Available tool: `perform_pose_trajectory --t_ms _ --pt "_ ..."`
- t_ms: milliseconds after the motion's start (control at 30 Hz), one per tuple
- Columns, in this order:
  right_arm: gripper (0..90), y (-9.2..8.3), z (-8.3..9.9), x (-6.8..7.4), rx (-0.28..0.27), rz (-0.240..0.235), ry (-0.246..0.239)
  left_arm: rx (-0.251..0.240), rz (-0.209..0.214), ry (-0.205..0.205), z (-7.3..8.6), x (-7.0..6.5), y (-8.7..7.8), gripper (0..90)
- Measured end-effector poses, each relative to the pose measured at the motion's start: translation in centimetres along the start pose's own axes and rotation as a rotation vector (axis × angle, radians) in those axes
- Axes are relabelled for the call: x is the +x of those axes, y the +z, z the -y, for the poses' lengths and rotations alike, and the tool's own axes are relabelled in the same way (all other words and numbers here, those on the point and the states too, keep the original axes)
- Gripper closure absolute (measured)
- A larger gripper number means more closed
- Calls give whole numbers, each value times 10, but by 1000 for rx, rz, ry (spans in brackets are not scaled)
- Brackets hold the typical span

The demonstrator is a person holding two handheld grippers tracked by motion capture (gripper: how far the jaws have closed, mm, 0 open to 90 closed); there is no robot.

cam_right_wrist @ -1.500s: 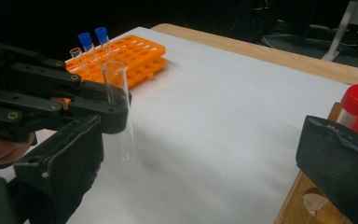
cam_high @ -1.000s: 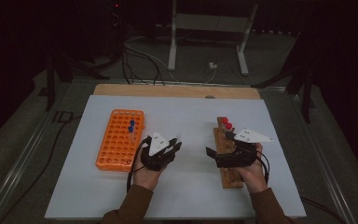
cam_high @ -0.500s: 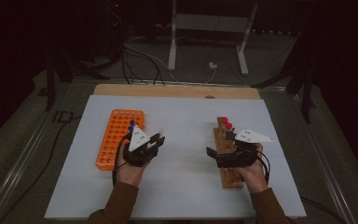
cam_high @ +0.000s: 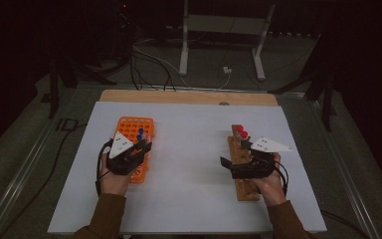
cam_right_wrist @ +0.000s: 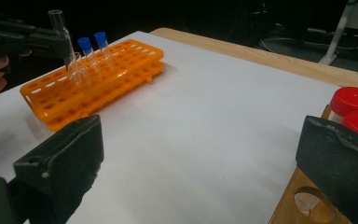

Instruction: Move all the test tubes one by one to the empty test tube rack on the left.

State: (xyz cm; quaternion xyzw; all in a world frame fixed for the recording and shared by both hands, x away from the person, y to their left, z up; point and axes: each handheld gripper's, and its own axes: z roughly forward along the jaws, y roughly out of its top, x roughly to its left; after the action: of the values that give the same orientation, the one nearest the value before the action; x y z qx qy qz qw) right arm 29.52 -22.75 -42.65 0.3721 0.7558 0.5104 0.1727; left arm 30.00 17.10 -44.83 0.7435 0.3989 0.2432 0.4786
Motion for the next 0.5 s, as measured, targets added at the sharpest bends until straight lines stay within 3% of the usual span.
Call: perform_pose_trajectory --t_ms 233,500 --pt "12 0 0 0 0 -2 -1 15 -23 -24 14 6 -4 757" --pt "12 0 1 0 1 -4 -1 27 -49 -21 20 10 -6 757"
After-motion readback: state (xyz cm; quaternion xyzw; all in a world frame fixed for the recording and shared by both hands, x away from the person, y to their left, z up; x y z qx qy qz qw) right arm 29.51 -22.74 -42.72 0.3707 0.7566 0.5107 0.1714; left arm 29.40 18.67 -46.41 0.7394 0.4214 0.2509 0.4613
